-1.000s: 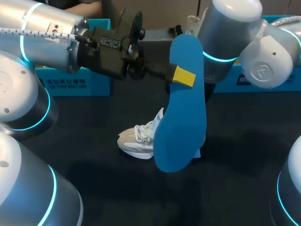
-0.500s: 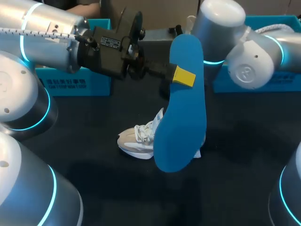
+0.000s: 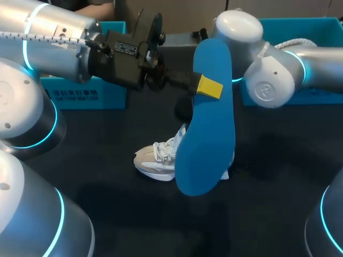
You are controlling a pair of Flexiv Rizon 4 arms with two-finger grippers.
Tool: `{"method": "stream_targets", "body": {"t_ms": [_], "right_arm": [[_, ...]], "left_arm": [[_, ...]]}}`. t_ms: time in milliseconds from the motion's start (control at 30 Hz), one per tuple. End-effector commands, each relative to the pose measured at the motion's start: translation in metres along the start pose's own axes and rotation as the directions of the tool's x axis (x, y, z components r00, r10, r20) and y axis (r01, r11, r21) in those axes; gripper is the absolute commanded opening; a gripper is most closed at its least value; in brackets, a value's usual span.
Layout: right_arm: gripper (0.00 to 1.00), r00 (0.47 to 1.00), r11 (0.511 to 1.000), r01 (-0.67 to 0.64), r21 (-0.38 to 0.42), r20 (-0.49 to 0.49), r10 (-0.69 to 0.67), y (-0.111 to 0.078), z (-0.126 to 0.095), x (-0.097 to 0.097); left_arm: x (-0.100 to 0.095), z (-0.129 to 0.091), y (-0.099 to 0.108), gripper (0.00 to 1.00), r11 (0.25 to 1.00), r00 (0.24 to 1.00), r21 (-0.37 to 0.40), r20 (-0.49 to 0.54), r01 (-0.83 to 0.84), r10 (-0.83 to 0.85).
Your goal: Take the shoe out of the shoebox, open the shoe tongue, remove and reinsert the insole, then place the shoe into the shoebox
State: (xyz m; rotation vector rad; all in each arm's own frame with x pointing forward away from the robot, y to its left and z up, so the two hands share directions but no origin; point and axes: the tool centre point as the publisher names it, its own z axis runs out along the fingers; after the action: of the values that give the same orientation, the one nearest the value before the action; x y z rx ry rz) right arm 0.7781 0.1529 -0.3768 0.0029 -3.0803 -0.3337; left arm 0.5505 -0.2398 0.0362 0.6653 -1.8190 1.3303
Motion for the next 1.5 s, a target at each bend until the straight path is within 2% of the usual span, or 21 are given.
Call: {"method": "stream_targets", "body": {"t_ms": [33, 67, 100, 167, 200, 600, 767, 833, 867, 900, 967, 1100, 1233, 1400, 1500], "right_arm": [[0.35, 1.0, 1.0, -0.001, -0.001, -0.005, 0.001, 0.001, 0.013, -0.001], [0.23, 1.0, 1.0, -0.001, -0.001, -0.006, 0.001, 0.001, 0.014, 0.0], [0.2, 1.0, 1.0, -0.005, 0.004, -0.013, 0.005, 0.0, 0.016, 0.001], [0.05, 1.0, 1.0, -0.018, 0.006, -0.022, 0.018, -0.002, 0.018, 0.003], [0.0, 1.0, 1.0, -0.019, 0.008, -0.024, 0.02, -0.003, 0.018, 0.004], [0.0, 0.992, 0.995, -0.103, 0.002, -0.073, 0.102, -0.01, 0.012, 0.008], [0.0, 0.97, 0.979, -0.203, -0.02, -0.142, 0.198, -0.009, -0.003, 0.013], [0.0, 0.967, 0.975, -0.218, -0.038, -0.14, 0.211, -0.005, -0.012, 0.015], [0.0, 0.954, 0.966, -0.256, -0.025, -0.17, 0.248, -0.003, -0.016, 0.016], [0.0, 0.948, 0.958, -0.28, -0.055, -0.17, 0.268, 0.0, -0.02, 0.017], [0.0, 0.926, 0.943, -0.328, -0.06, -0.215, 0.309, 0.003, -0.024, 0.018], [0.0, 0.869, 0.882, -0.46, -0.105, -0.255, 0.424, 0.014, -0.033, 0.02], [0.0, 0.796, 0.786, -0.595, -0.171, -0.265, 0.545, 0.022, -0.037, 0.023], [0.0, 0.663, 0.636, -0.746, -0.197, -0.313, 0.68, 0.038, -0.03, 0.025], [0.0, 0.58, 0.556, -0.813, -0.176, -0.333, 0.743, 0.046, -0.03, 0.03]], "left_arm": [[0.0, 0.002, -0.003, 0.0, 1.0, 1.0, -0.005, 0.001, 0.001, -0.001], [0.0, 0.002, -0.003, 0.0, 1.0, 1.0, -0.005, 0.001, 0.001, -0.001], [0.0, 0.002, -0.003, 0.0, 1.0, 1.0, -0.005, 0.001, 0.001, -0.001], [0.0, 0.002, -0.003, 0.0, 1.0, 1.0, -0.005, 0.001, 0.001, -0.001], [0.0, 0.002, -0.003, 0.0, 1.0, 1.0, -0.005, 0.001, 0.001, -0.001], [0.0, 0.002, -0.003, 0.0, 1.0, 1.0, -0.005, 0.001, 0.001, -0.001], [0.0, 0.002, -0.003, 0.0, 1.0, 1.0, -0.005, 0.001, 0.001, -0.001], [0.0, 0.002, -0.003, 0.0, 1.0, 1.0, -0.005, 0.001, 0.001, -0.001], [0.0, 0.002, -0.003, 0.0, 1.0, 1.0, -0.005, 0.001, 0.001, -0.001], [0.0, 0.002, -0.003, 0.0, 1.0, 1.0, -0.005, 0.001, 0.001, -0.001], [0.0, 0.002, -0.003, 0.0, 1.0, 1.0, -0.005, 0.001, 0.001, -0.001], [0.0, 0.002, -0.003, 0.0, 1.0, 1.0, -0.005, 0.001, 0.001, -0.001], [0.0, 0.002, -0.003, 0.0, 1.0, 1.0, -0.005, 0.001, 0.001, -0.001], [0.0, 0.002, -0.003, 0.0, 1.0, 1.0, -0.005, 0.001, 0.001, -0.001], [0.0, 0.002, -0.003, 0.0, 1.0, 1.0, -0.005, 0.001, 0.001, -0.001]]}}
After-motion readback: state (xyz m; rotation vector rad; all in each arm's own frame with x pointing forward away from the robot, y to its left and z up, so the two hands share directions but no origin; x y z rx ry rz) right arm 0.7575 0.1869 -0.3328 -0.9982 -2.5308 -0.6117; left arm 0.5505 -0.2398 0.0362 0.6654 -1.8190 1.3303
